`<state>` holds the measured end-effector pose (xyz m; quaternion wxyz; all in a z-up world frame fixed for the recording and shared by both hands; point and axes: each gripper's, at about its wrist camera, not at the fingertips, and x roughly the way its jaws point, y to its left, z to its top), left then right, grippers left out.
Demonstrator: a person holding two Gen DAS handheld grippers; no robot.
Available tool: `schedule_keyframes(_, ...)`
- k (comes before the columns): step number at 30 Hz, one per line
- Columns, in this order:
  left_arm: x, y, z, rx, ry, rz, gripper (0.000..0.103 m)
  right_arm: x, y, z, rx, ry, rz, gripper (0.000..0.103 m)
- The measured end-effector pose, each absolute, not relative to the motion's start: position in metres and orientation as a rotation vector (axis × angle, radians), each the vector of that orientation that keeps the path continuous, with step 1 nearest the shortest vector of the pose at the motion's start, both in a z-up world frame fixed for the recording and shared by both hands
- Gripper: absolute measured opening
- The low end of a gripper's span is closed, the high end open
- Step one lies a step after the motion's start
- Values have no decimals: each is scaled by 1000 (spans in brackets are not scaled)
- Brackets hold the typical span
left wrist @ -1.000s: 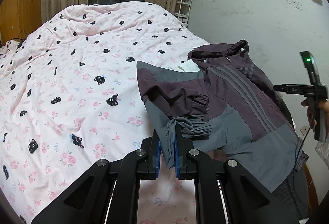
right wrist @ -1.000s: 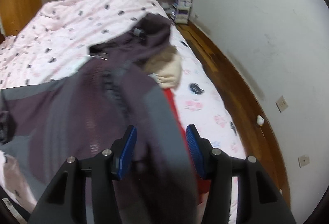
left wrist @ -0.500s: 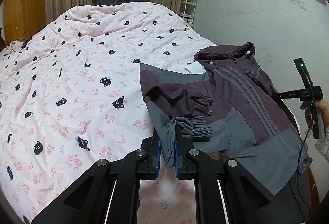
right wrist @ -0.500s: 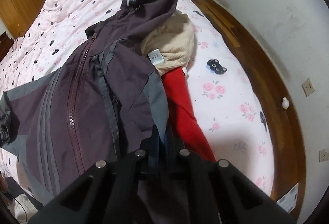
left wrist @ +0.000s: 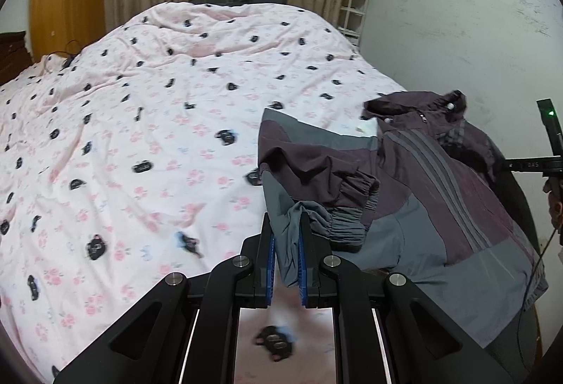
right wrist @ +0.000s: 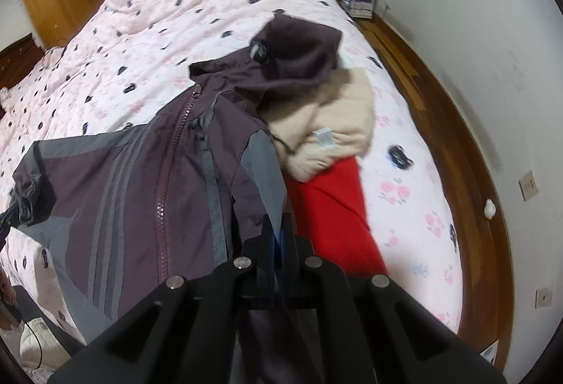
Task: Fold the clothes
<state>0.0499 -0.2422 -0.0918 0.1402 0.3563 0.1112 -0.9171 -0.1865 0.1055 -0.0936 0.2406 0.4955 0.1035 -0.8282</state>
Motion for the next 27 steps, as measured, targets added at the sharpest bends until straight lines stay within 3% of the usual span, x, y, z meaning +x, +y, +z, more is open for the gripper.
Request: schedule_keyframes(27,134,-403,-84,884,387,-2355,9,-136,-79,-93,1284,576,-2059,3)
